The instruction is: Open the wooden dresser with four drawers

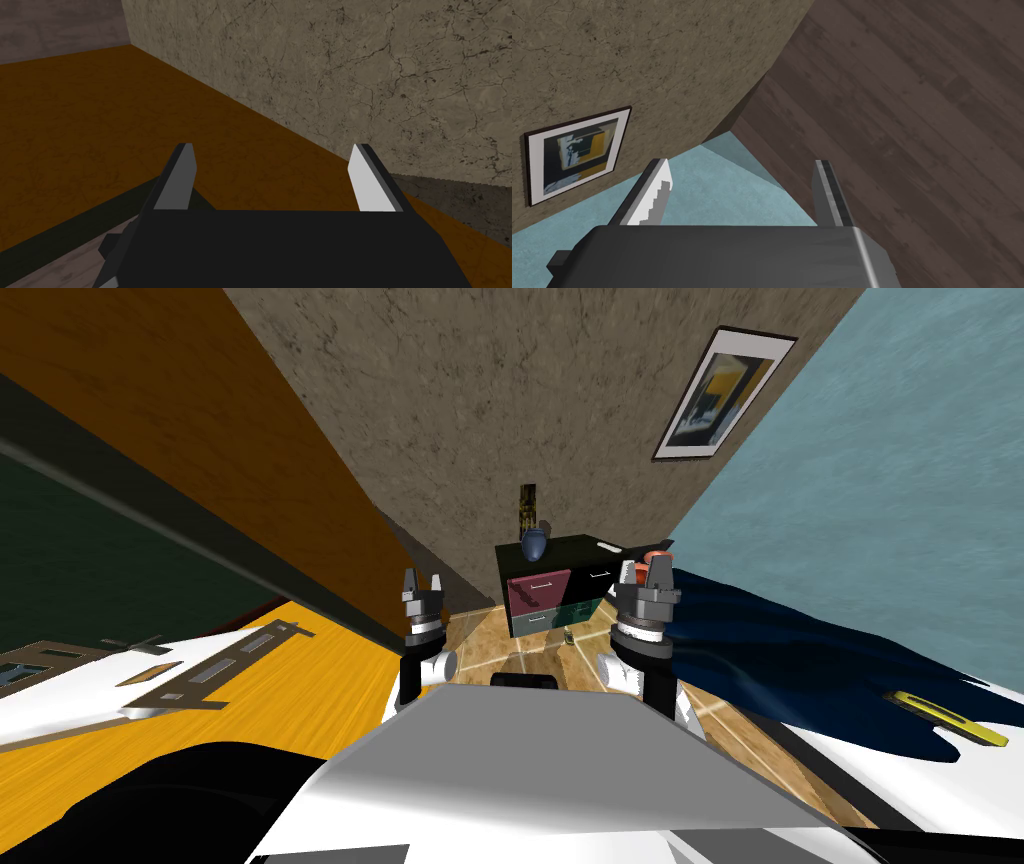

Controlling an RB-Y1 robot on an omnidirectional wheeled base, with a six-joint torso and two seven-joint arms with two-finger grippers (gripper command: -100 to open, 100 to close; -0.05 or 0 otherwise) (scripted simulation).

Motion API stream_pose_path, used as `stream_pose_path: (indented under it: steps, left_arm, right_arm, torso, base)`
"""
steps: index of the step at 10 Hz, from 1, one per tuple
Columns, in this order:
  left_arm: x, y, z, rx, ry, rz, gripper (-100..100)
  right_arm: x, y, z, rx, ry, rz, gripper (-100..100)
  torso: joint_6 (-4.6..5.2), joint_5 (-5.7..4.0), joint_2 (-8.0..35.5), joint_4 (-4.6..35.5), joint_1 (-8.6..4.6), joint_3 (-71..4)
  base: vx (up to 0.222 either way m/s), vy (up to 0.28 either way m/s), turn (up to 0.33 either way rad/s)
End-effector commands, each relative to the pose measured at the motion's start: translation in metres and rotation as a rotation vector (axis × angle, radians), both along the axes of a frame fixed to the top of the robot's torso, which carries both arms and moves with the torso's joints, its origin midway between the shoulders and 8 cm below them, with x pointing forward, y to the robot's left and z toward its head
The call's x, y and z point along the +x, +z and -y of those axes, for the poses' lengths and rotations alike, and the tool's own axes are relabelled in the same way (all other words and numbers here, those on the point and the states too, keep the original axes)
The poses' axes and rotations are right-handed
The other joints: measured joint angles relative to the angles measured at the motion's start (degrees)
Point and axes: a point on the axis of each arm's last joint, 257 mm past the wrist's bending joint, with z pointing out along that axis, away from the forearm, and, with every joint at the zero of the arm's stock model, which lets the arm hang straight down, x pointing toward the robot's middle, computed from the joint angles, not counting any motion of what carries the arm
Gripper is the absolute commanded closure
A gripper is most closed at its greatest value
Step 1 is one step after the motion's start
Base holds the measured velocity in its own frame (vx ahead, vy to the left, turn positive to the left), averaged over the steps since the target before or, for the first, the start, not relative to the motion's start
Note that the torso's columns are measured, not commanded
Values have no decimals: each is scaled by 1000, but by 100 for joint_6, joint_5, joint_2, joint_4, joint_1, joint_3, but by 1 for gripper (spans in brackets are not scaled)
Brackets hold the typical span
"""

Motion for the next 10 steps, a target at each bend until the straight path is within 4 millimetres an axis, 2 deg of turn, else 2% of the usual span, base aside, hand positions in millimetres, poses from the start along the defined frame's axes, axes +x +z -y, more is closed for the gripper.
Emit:
stream_pose_path:
  steps: [1,9,10]
  left_arm:
    - [0,0,0,0,0,0,0]
    - [0,0,0,0,0,0,0]
    - [0,0,0,0,0,0,0]
  right_arm:
    - [0,0,0,0,0,0,0]
    - [0,0,0,0,0,0,0]
    - [1,0,-7,-58,4,-5,-100]
  torso:
    - [0,0,232,235,0,-467]
    - [0,0,3539,3537,0,-7073]
    - [0,0,3962,3960,0,-7919]
  base:
    - [0,0,0]
    - [0,0,0]
    - [12,10,19]
